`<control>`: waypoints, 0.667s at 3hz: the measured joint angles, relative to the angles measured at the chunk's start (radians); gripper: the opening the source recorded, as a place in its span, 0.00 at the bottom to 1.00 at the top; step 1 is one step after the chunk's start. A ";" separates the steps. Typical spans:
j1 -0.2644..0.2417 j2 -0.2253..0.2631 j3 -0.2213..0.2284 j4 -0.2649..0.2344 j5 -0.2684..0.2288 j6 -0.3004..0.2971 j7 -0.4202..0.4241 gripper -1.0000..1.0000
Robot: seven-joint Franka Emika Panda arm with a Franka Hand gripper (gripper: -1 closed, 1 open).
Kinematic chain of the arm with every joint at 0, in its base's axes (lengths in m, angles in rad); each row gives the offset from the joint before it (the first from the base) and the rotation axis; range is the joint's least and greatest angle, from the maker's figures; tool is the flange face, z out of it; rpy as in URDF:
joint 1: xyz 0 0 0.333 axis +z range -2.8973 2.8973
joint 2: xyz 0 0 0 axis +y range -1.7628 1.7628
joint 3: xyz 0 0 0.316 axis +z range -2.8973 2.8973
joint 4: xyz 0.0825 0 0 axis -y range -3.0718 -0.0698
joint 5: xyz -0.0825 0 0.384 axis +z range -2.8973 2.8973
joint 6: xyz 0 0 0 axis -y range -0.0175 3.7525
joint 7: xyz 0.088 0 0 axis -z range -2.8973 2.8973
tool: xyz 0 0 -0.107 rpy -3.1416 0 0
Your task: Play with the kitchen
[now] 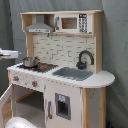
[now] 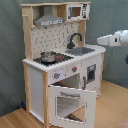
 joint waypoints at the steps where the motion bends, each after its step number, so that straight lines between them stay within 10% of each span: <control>1: -0.071 0.020 -0.027 0.000 0.001 0.063 -0.034 1.00; 2: -0.135 0.064 -0.031 0.001 0.001 0.162 -0.041 1.00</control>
